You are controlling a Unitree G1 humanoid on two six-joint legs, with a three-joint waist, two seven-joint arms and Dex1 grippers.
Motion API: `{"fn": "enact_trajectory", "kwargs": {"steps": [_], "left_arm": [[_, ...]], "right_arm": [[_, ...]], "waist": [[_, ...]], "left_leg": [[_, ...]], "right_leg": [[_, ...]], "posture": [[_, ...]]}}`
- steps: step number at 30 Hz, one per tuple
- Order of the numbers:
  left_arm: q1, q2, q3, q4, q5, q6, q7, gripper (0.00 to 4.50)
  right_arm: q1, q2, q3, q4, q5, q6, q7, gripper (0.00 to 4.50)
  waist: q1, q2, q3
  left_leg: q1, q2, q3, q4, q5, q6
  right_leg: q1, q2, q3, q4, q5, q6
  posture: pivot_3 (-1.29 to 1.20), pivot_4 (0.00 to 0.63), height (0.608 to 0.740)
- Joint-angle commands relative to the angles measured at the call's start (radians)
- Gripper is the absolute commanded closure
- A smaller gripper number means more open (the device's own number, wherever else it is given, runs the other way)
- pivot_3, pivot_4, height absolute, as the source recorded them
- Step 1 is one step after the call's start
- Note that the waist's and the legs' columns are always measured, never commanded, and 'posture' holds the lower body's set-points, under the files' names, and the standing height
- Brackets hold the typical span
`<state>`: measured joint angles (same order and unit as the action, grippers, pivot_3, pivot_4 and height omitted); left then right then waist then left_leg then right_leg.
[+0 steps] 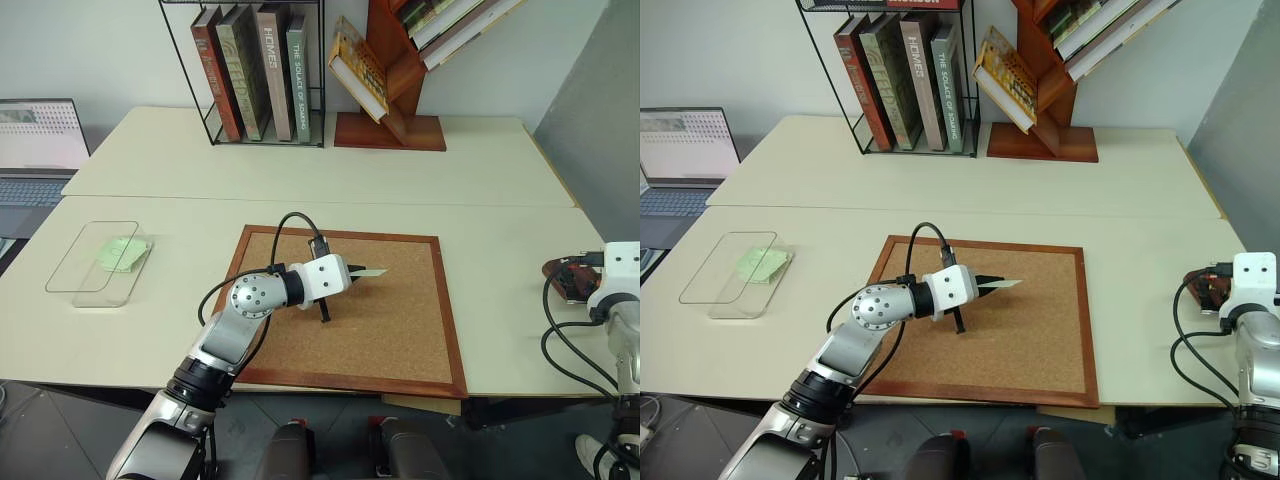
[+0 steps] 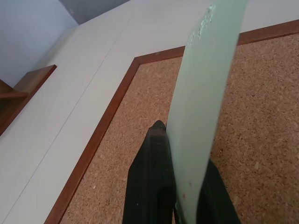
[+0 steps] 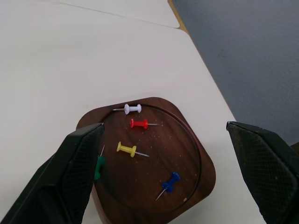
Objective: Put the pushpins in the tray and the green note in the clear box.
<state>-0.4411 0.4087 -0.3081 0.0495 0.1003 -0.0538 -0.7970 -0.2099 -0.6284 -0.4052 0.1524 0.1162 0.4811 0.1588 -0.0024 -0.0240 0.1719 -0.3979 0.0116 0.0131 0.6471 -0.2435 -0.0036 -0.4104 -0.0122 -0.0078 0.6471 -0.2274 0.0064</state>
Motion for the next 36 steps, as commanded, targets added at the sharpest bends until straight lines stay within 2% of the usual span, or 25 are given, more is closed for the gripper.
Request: {"fn": "enact_trajectory", "kwargs": {"steps": [1,4,10,15,20,25,29,32,36], "left_arm": [[-0.001,0.006,0.017,-0.034,-0.015,-0.009,0.003,4.5],[0.002,0.013,0.031,-0.041,-0.022,0.0,0.007,4.5],[0.025,0.049,0.117,-0.098,-0.084,0.098,0.013,4.5],[0.035,0.114,0.293,-0.171,-0.172,0.263,0.054,4.5],[0.069,0.206,0.458,-0.172,-0.176,0.342,0.136,4.5],[0.1,0.299,0.614,-0.094,-0.145,0.384,0.249,4.5],[0.075,0.389,0.745,0.087,-0.132,0.433,0.369,4.5],[0.042,0.415,0.803,0.187,-0.156,0.475,0.427,4.5],[0.027,0.435,0.812,0.264,-0.171,0.538,0.444,4.5]], "right_arm": [[-0.027,-0.027,-0.047,-0.027,-0.007,-0.063,-0.023,0.05],[-0.034,-0.016,-0.049,-0.05,0.027,-0.123,0.02,0.05],[-0.001,0.042,0.032,-0.218,0.172,-0.178,0.244,0.05],[-0.003,0.096,0.155,-0.421,0.329,-0.135,0.415,0.05],[-0.072,0.082,0.321,-0.572,0.467,0.016,0.549,0.05],[-0.175,0.08,0.476,-0.556,0.436,0.047,0.639,0.05],[-0.243,0.116,0.556,-0.489,0.381,0.015,0.66,0.05],[-0.261,0.138,0.584,-0.471,0.362,0.003,0.673,0.05],[-0.274,0.159,0.605,-0.466,0.344,-0.003,0.678,0.05]], "waist": [[0.0,0.0,0.0],[0.0,0.0,0.0],[-0.007,0.0,0.0],[-0.006,0.0,0.0],[-0.007,0.0,0.001],[-0.004,-0.002,0.002],[-0.002,-0.003,0.002],[0.0,-0.005,0.003],[0.004,-0.006,0.002]], "left_leg": [[0.0,0.0,0.0,0.0,0.0,0.0],[0.0,0.0,0.0,0.0,0.0,0.0],[0.0,0.002,-0.001,0.0,0.0,0.0],[0.001,0.003,-0.003,0.0,0.0,0.0],[0.001,0.003,-0.003,0.0,0.0,0.0],[0.001,0.003,-0.004,0.001,0.0,0.0],[0.0,0.002,-0.004,0.001,0.0,0.0],[-0.001,0.001,-0.004,0.001,0.0,0.0],[-0.001,-0.001,-0.004,0.001,0.0,0.0]], "right_leg": [[0.0,0.0,0.0,0.0,0.0,0.0],[0.0,0.0,0.0,0.0,0.0,0.0],[0.0,0.002,0.0,0.0,0.0,0.0],[0.0,0.003,-0.001,0.001,0.0,0.0],[0.0,0.003,-0.001,0.001,0.0,0.0],[0.0,-0.003,-0.003,0.0,0.0,0.0],[0.0,-0.004,-0.004,0.001,0.0,0.0],[-0.001,-0.005,-0.005,0.001,0.0,-0.001],[-0.001,-0.009,-0.005,0.0,0.0,0.0]], "posture": [[0.0,0.15,0.74],[0.0,0.15,0.74],[0.0,0.15,0.74],[0.0,0.15,0.74],[0.0,0.15,0.74],[0.0,0.15,0.74],[0.0,0.15,0.74],[0.0,0.15,0.74],[0.0,0.15,0.74]]}}
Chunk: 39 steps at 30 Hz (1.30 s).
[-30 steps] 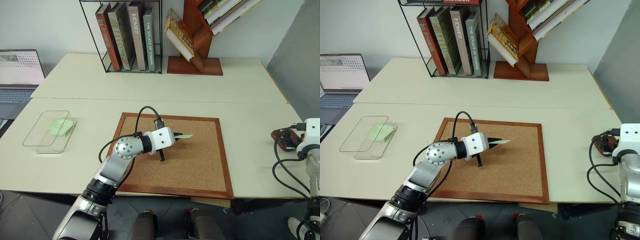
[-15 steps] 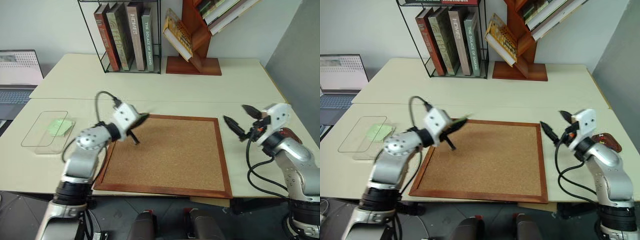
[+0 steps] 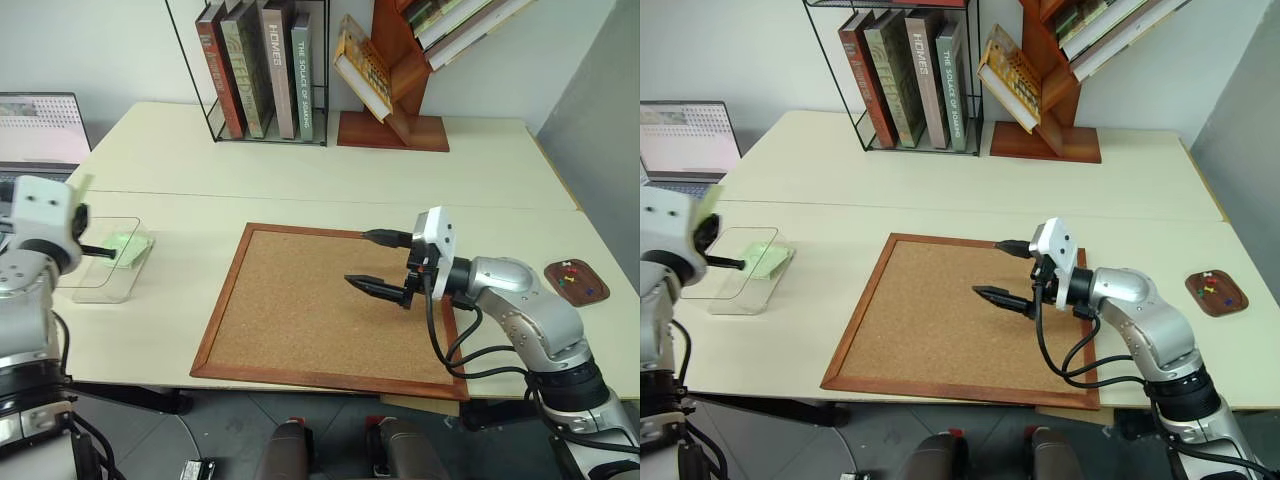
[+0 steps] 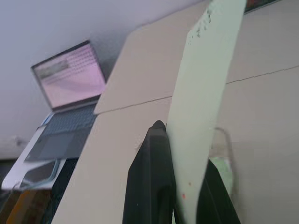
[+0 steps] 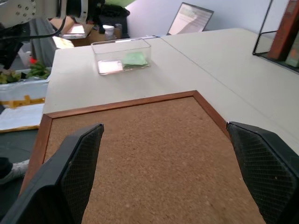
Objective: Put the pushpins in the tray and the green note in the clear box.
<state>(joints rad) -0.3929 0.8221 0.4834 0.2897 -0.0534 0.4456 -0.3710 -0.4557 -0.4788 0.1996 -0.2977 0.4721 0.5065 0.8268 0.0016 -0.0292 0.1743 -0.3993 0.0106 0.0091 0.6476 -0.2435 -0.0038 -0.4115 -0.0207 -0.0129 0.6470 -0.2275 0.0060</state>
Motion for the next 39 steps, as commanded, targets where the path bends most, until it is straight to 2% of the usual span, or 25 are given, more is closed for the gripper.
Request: {"fn": "enact_trajectory", "kwargs": {"steps": [1,4,8,22,32,39], "left_arm": [[-0.024,0.022,0.02,0.031,-0.024,0.057,0.019,4.5],[-0.026,0.014,0.013,0.028,-0.045,0.111,0.021,4.5],[-0.03,-0.018,0.031,0.001,-0.091,0.2,0.038,4.5],[-0.039,-0.049,0.073,-0.055,-0.187,0.289,0.105,2.0],[-0.035,-0.03,0.04,-0.042,-0.174,0.305,0.144,0.24],[-0.034,-0.013,-0.019,-0.078,-0.171,0.267,0.095,0.24]], "right_arm": [[-0.029,0.013,0.001,-0.017,-0.014,-0.027,0.011,0.05],[-0.029,0.021,0.004,-0.025,-0.021,-0.023,0.011,0.05],[-0.03,0.031,0.009,-0.032,-0.025,-0.019,0.004,0.05],[-0.054,0.046,0.011,-0.025,-0.028,-0.015,0.003,0.01],[-0.063,0.058,0.01,-0.014,-0.035,-0.018,0.005,0.01],[-0.06,0.07,0.006,-0.017,-0.034,-0.018,-0.001,0.01]], "waist": [[0.0,-0.001,0.0],[-0.001,-0.007,-0.001],[-0.001,-0.008,-0.001],[-0.003,-0.008,-0.001],[-0.004,-0.008,-0.001],[-0.003,-0.008,-0.001]], "left_leg": [[0.0,0.0,0.0,0.0,0.0,0.0],[0.0,0.0,0.0,0.0,0.0,0.0],[0.001,0.001,0.0,0.0,0.0,0.0],[0.001,0.001,0.0,0.0,0.0,0.0],[0.001,0.001,0.0,0.0,0.0,0.0],[0.001,0.0,0.0,0.0,0.0,0.0]], "right_leg": [[0.0,-0.001,0.0,0.0,0.0,0.0],[0.0,-0.001,0.0,0.0,0.0,0.0],[0.0,-0.001,0.0,0.001,0.0,-0.001],[0.0,-0.001,0.0,0.001,0.003,-0.005],[0.0,-0.001,0.0,0.001,0.003,-0.006],[0.0,-0.001,0.0,0.001,0.003,-0.006]], "posture": [[0.0,0.15,0.74],[0.0,0.15,0.74],[0.0,0.15,0.74],[0.0,0.15,0.74],[0.0,0.15,0.74],[0.0,0.15,0.74]]}}
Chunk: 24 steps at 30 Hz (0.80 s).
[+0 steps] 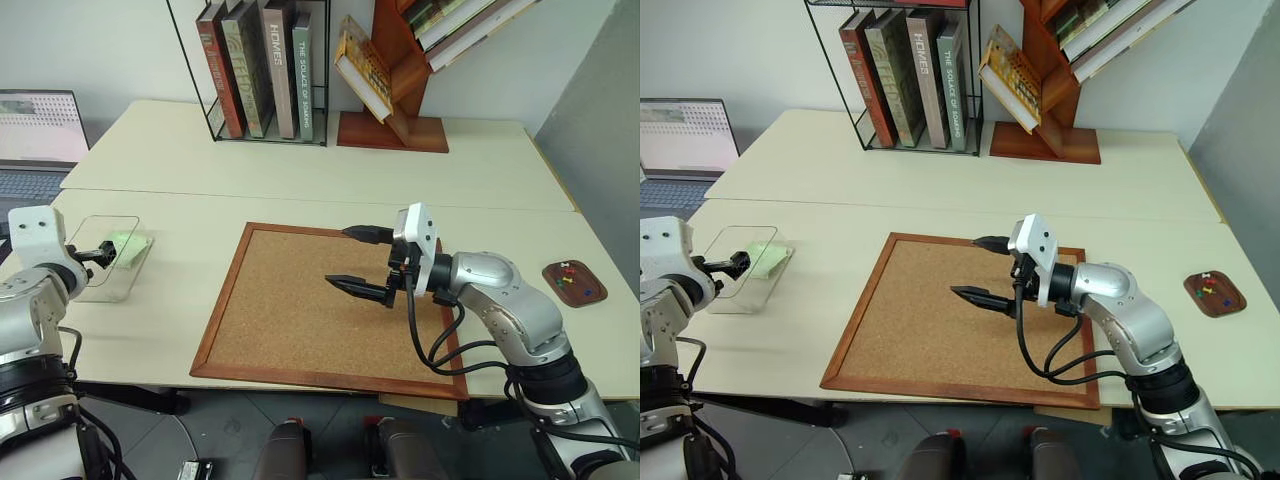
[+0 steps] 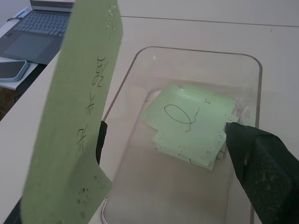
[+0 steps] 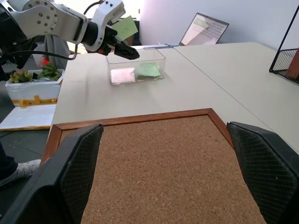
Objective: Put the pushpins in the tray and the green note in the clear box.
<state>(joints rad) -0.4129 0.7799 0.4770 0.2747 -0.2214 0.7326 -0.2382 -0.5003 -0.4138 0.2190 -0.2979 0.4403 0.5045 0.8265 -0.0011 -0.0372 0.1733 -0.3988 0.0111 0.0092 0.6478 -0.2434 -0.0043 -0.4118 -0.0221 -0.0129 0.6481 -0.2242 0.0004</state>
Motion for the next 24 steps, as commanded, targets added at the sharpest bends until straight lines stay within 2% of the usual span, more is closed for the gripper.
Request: {"fn": "enact_trajectory", "kwargs": {"steps": [1,14,19,24], "left_arm": [[-0.005,0.037,-0.032,-0.067,0.001,-0.026,-0.062,0.24],[-0.011,0.155,-0.232,0.112,0.157,-0.162,-0.164,0.24],[-0.041,0.138,-0.213,0.154,0.148,-0.206,-0.156,0.24],[-0.04,0.115,-0.172,0.111,0.106,-0.217,-0.167,0.24]], "right_arm": [[-0.015,0.006,-0.013,-0.018,-0.003,-0.016,-0.002,0.01],[-0.016,0.009,-0.016,-0.023,-0.009,-0.014,-0.01,0.01],[-0.013,0.01,-0.017,-0.026,-0.012,-0.013,-0.011,0.01],[-0.008,0.01,-0.019,-0.03,-0.012,-0.014,-0.009,0.01]], "waist": [[0.0,0.0,0.0],[-0.001,0.0,0.0],[-0.001,0.0,0.0],[-0.001,0.0,0.0]], "left_leg": [[0.0,0.0,0.0,0.0,0.0,0.0],[0.0,0.0,0.001,-0.001,0.0,0.0],[-0.001,0.0,0.001,0.0,0.0,0.0],[-0.001,0.0,0.001,-0.001,0.0,0.0]], "right_leg": [[0.0,0.0,0.0,0.0,0.0,0.0],[-0.001,0.0,0.0,0.0,0.0,0.0],[-0.002,0.0,0.0,0.0,0.0,0.0],[-0.002,0.0,0.0,0.0,0.0,0.0]], "posture": [[0.0,0.15,0.74],[0.0,0.15,0.74],[0.0,0.15,0.74],[0.0,0.15,0.74]]}}
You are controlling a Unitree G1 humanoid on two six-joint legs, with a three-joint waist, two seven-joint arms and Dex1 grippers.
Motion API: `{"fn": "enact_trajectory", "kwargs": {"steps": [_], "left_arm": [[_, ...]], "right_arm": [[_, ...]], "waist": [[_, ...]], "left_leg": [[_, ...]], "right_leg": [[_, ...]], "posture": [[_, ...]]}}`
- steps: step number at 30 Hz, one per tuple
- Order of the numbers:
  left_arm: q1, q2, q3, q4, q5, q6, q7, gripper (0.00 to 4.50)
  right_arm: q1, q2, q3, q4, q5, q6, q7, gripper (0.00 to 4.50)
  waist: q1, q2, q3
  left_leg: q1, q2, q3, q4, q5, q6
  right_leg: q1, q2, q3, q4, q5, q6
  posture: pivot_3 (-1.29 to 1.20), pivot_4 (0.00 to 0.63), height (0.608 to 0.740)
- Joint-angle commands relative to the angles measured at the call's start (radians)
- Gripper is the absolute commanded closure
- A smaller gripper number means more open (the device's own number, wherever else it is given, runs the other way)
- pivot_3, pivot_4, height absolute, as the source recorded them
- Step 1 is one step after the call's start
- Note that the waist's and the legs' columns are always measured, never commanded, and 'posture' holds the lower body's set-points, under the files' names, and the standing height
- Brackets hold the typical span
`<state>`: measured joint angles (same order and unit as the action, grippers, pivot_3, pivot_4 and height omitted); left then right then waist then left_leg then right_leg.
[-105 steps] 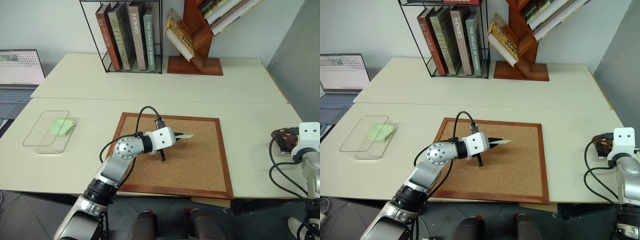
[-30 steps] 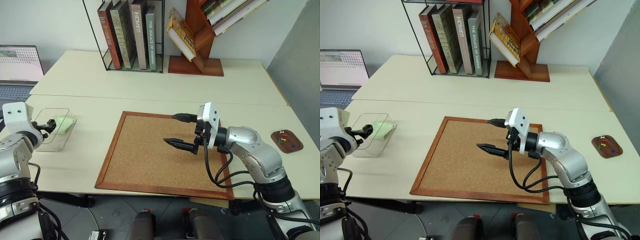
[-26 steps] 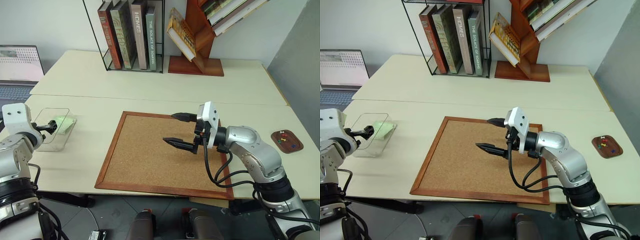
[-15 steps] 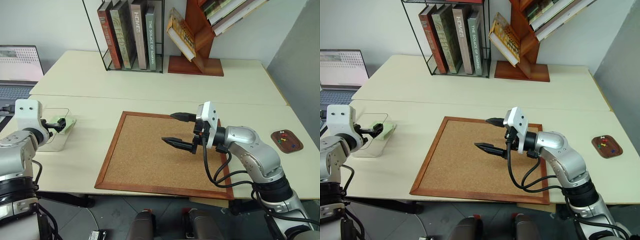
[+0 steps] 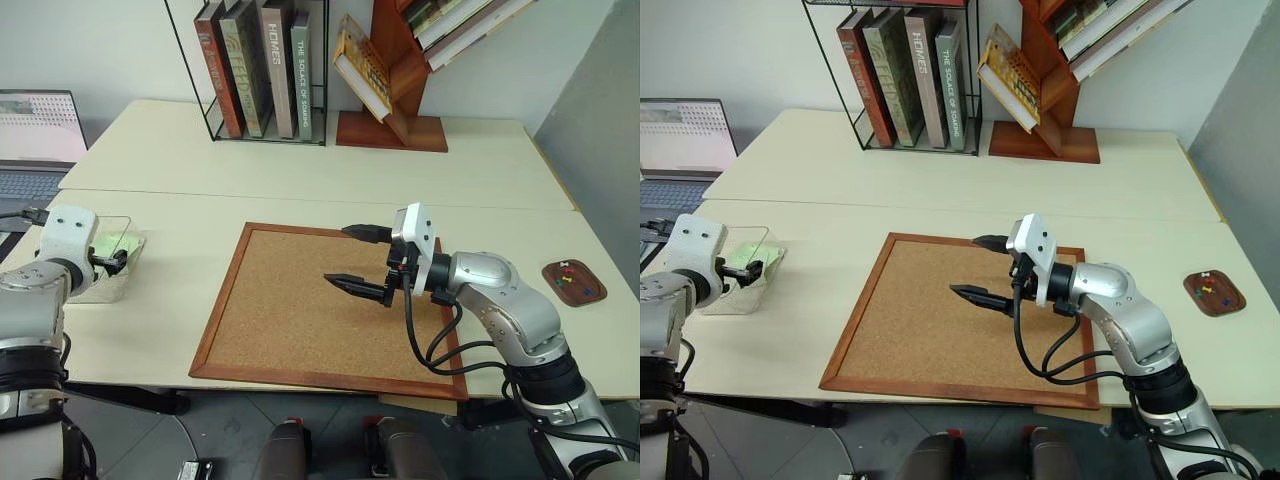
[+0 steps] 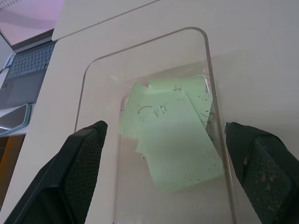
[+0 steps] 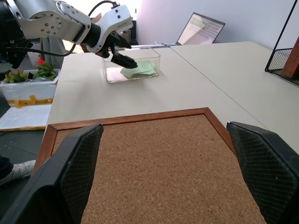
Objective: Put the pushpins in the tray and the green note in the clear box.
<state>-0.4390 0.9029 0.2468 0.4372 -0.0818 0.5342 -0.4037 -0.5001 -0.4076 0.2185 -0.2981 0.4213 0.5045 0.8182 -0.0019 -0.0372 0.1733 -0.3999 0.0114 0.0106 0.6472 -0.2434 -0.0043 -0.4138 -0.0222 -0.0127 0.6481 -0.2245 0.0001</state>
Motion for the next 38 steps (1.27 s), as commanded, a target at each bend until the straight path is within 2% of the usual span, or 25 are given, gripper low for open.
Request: {"fn": "enact_trajectory", "kwargs": {"steps": [1,5,9,18,22,28,31,33,38], "left_arm": [[-0.021,-0.021,0.077,-0.069,-0.056,-0.018,-0.002,0.24],[-0.042,-0.072,0.158,-0.173,-0.195,0.082,-0.05,0.24],[0.008,-0.052,0.181,-0.275,-0.279,0.161,-0.145,0.24],[0.192,0.065,0.15,-0.512,-0.325,0.1,-0.414,0.24],[0.226,0.039,0.152,-0.62,-0.355,0.068,-0.443,0.24],[0.191,-0.027,0.051,-0.748,-0.387,0.07,-0.439,0.24],[0.155,-0.062,-0.05,-0.793,-0.393,0.073,-0.45,0.24],[0.136,-0.081,-0.114,-0.797,-0.384,0.064,-0.465,0.24],[0.1,-0.13,-0.176,-0.748,-0.384,0.025,-0.497,0.24]], "right_arm": [[-0.008,0.003,-0.019,-0.03,0.007,-0.014,0.0,0.01],[-0.009,-0.004,-0.025,-0.037,0.012,-0.014,0.006,0.01],[-0.014,-0.014,-0.031,-0.047,0.024,-0.006,0.023,0.01],[-0.028,-0.069,-0.055,-0.037,0.042,-0.001,0.064,0.01],[-0.008,-0.106,-0.091,-0.046,0.049,0.003,0.068,0.01],[0.116,-0.177,-0.181,-0.088,0.044,0.005,0.034,0.01],[0.212,-0.204,-0.218,-0.12,0.02,-0.016,0.007,0.01],[0.266,-0.214,-0.234,-0.138,0.003,-0.032,-0.013,0.01],[0.307,-0.211,-0.237,-0.161,-0.016,-0.047,-0.045,0.01]], "waist": [[0.0,0.0,0.0],[0.002,0.0,0.0],[-0.001,0.0,0.0],[-0.009,0.0,0.0],[-0.001,0.001,0.001],[0.012,0.0,0.001],[0.009,0.001,0.001],[0.009,0.001,0.001],[-0.002,0.001,0.001]], "left_leg": [[0.0,0.0,0.0,0.0,0.0,0.0],[0.0,0.0,0.0,0.0,0.0,0.0],[0.0,0.0,0.0,0.001,0.0,0.0],[0.0,0.001,0.0,-0.001,0.0,0.0],[0.0,0.0,0.0,-0.001,0.0,0.0],[0.0,0.0,0.0,-0.001,0.0,0.0],[0.0,0.0,0.001,0.0,0.0,0.0],[0.0,0.0,0.0,-0.001,0.0,0.0],[0.001,0.001,0.001,0.0,0.0,0.0]], "right_leg": [[0.0,0.0,0.0,0.0,0.0,0.0],[0.0,0.0,0.0,0.0,0.0,0.0],[0.0,0.0,0.0,0.0,0.0,0.0],[-0.001,0.001,0.0,0.0,-0.002,-0.001],[-0.001,0.0,0.0,0.001,-0.004,0.001],[0.0,0.0,0.0,-0.001,-0.004,0.002],[0.0,0.0,0.001,0.0,-0.004,0.003],[0.001,0.001,0.001,0.0,-0.004,0.003],[0.001,0.003,0.002,0.001,-0.004,0.003]], "posture": [[0.0,0.15,0.74],[0.0,0.15,0.74],[0.0,0.15,0.74],[0.0,0.15,0.74],[0.0,0.15,0.74],[0.0,0.15,0.74],[0.0,0.15,0.74],[0.0,0.15,0.74],[0.0,0.15,0.74]]}}
